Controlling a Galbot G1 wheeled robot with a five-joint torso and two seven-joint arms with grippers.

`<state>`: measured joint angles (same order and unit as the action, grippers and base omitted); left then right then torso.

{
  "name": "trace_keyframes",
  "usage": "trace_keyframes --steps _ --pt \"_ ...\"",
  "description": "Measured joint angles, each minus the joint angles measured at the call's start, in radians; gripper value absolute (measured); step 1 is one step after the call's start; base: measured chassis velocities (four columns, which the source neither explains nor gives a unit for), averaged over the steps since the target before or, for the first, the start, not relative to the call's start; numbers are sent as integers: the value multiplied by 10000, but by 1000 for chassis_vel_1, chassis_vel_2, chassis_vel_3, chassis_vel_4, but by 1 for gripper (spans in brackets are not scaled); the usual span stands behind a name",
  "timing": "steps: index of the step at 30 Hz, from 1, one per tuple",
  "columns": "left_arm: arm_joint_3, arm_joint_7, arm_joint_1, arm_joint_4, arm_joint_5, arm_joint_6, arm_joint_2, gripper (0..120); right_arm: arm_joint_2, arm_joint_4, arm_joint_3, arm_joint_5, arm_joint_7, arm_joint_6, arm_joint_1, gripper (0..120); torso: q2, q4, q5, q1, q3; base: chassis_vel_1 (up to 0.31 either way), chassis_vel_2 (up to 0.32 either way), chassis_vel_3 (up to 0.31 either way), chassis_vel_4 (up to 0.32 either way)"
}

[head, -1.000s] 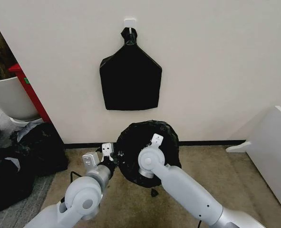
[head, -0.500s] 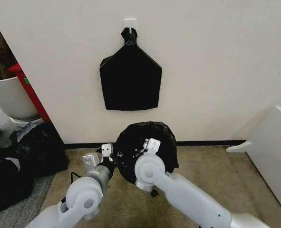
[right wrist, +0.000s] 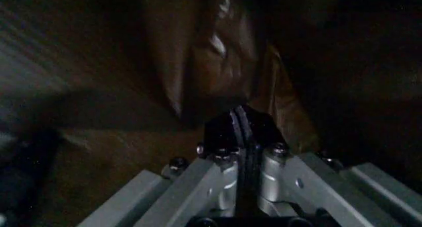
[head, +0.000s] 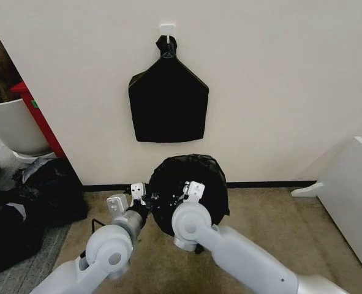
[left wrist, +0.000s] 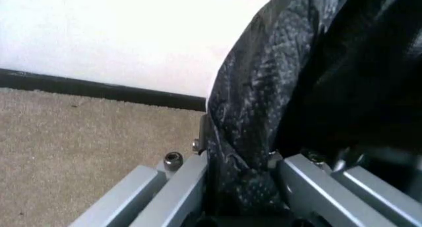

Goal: Place the garbage bag over the trash bin.

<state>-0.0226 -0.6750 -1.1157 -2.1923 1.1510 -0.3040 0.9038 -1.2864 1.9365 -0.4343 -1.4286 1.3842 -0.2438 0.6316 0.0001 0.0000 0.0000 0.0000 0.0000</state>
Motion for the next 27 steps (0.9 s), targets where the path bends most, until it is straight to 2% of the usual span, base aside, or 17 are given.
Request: trace_keyframes --steps 12,27 --pt "-32 30 -87 -303 144 -11 -105 0 -586 -2572 926 1241 -1049 -332 79 0 -1 0 1 0 0 0 0 0 0" --pt "-131 14 -305 -631 187 -43 -127 0 -674 -2973 1083 1365 -1285 -374 110 0 0 -1 0 0 0 0 0 0 0"
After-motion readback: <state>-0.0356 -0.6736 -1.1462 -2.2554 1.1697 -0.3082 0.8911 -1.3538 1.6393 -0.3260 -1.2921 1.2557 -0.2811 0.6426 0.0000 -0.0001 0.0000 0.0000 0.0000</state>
